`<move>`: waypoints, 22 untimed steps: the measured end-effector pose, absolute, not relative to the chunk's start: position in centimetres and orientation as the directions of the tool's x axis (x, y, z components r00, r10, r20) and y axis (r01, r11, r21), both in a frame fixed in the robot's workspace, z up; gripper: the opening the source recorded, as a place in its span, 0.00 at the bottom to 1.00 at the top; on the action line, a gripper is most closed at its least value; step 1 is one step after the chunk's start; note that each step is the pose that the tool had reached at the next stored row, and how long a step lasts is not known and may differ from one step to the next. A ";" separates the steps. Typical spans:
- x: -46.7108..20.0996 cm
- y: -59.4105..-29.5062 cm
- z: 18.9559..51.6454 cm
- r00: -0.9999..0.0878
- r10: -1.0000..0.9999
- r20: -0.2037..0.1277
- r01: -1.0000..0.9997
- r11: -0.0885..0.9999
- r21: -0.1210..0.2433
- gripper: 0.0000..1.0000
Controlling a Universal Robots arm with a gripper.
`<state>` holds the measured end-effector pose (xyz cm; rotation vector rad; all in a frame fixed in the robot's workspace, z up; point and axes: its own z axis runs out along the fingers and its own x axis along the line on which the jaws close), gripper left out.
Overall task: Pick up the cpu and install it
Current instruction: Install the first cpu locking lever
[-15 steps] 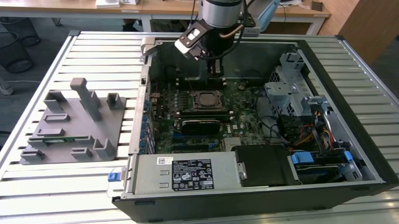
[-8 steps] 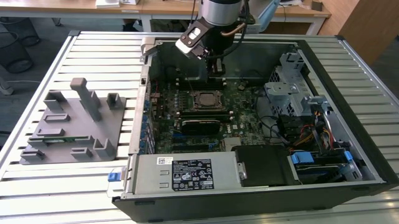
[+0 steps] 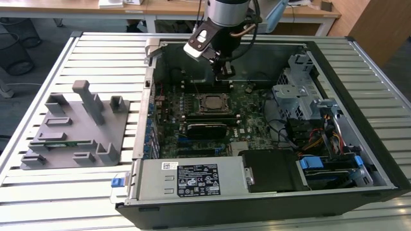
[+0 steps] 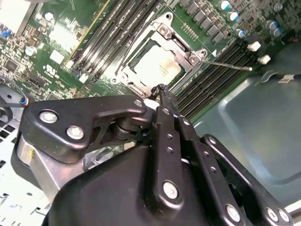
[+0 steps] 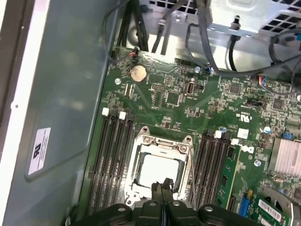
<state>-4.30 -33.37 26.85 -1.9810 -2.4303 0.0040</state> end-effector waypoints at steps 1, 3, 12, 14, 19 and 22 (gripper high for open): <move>-4.3 -33.4 26.9 -0.210 0.978 0.003 0.978 0.210 -0.006 0.11; -4.3 -33.4 26.8 -0.234 0.972 0.002 0.972 0.234 -0.006 0.11; -4.3 -33.4 26.8 -0.387 0.922 0.000 0.922 0.387 -0.007 0.11; -4.3 -33.4 26.8 -0.420 0.907 0.000 0.907 0.420 -0.007 0.11; -4.3 -33.4 26.8 -0.500 0.866 0.000 0.866 0.500 -0.007 0.11; -4.3 -33.4 26.8 -0.547 0.837 0.000 0.837 0.547 -0.007 0.11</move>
